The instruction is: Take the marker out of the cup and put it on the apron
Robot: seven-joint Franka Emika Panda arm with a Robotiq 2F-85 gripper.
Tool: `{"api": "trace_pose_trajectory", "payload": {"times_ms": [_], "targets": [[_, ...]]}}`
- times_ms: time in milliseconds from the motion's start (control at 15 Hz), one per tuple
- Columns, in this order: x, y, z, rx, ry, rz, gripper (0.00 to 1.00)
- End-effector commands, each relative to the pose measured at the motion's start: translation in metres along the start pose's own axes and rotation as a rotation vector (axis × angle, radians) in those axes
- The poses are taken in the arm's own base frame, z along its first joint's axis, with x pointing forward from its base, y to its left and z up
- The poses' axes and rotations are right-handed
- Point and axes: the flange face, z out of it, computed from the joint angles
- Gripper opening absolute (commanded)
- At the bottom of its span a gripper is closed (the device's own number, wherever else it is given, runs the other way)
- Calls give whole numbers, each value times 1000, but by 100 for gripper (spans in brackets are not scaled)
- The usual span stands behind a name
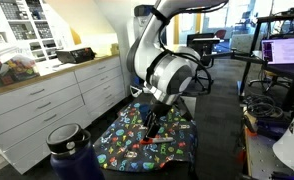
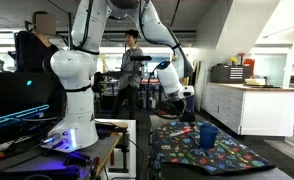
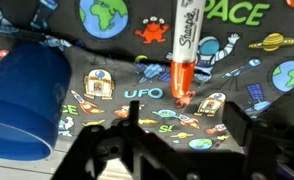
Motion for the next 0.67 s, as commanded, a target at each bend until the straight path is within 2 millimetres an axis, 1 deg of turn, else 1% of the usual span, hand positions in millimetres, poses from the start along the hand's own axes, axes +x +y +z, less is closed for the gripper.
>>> {"api": "trace_pose_trajectory", "payload": {"times_ms": [0, 67, 600], "targets": [[0, 0, 0, 0, -1, 0, 93], [0, 0, 1, 1, -1, 0, 98], [-1, 0, 1, 1, -1, 0, 99]]}}
